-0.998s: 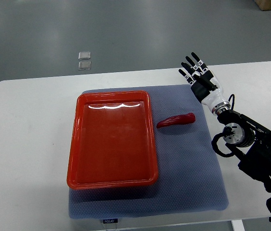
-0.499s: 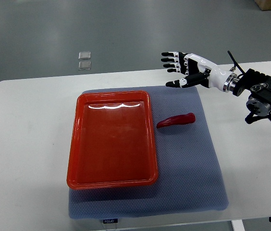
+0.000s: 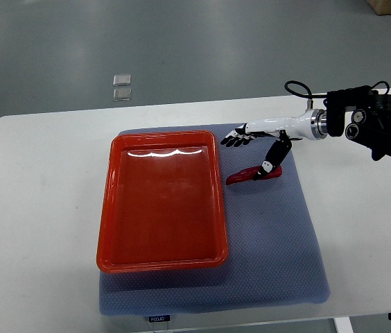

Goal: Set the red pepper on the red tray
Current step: 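Reach the right hand over the red chili pepper beside the tray, then close the right hand's fingers around the red chili pepper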

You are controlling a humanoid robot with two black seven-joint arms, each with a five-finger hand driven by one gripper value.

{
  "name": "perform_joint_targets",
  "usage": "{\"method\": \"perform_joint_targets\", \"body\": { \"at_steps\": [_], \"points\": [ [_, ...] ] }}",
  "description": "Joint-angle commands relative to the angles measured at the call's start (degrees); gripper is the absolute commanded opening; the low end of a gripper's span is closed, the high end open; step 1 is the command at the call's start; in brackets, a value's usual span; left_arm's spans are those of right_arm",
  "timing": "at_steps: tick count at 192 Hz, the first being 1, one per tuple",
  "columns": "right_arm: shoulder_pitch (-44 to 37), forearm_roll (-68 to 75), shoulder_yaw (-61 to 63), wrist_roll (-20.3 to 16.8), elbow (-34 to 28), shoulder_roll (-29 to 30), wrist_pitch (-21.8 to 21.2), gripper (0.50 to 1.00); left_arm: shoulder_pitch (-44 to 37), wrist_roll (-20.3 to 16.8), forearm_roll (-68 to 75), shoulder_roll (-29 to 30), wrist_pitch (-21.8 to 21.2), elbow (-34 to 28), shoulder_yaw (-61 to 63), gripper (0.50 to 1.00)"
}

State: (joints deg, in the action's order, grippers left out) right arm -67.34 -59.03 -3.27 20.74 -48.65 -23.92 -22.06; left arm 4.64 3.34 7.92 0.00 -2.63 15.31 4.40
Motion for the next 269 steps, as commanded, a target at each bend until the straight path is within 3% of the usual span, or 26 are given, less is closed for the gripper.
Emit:
{"method": "perform_joint_targets", "body": {
  "at_steps": [1, 41, 68, 91, 162, 199, 231, 269],
  "points": [
    [0.02, -1.00, -3.32, -0.09, 0.31, 0.28, 2.54, 0.907, 0.02, 0.00, -0.01, 0.00, 0.00, -0.02, -0.01, 1.000],
    [0.72, -1.00, -4.99, -1.41, 0.49, 0.19, 5.36, 0.895, -0.07, 0.09, -0.01, 0.00, 0.00, -0.02, -0.01, 1.000],
    [0.90, -1.00, -5.96, -1.67, 0.57, 0.01, 6.59, 0.846, -0.07, 0.09, -0.09, 0.00, 0.00, -0.11, -0.09, 1.000],
    [0.90, -1.79, -7.71, -1.76, 0.66, 0.01, 7.99, 0.834, -0.07, 0.09, -0.01, 0.00, 0.00, -0.19, -0.18, 1.000],
    [2.30, -2.93, -8.42, -1.93, 1.28, 0.01, 9.31, 0.799, -0.07, 0.09, -0.09, 0.00, 0.00, -0.11, -0.18, 1.000],
    [3.09, -4.34, -8.33, -1.93, 1.98, 0.28, 10.28, 0.658, -0.16, 0.09, -0.09, 0.00, -0.09, -0.28, -0.27, 1.000],
    [3.80, -5.66, -8.42, -1.93, 2.51, 0.80, 11.60, 0.500, -0.07, 0.09, -0.09, 0.00, 0.00, -0.28, -0.27, 1.000],
    [3.36, -5.66, -8.15, -1.93, 2.42, 0.10, 11.51, 0.500, -0.16, 0.09, -0.09, 0.00, 0.00, -0.37, -0.27, 1.000]
  ]
}}
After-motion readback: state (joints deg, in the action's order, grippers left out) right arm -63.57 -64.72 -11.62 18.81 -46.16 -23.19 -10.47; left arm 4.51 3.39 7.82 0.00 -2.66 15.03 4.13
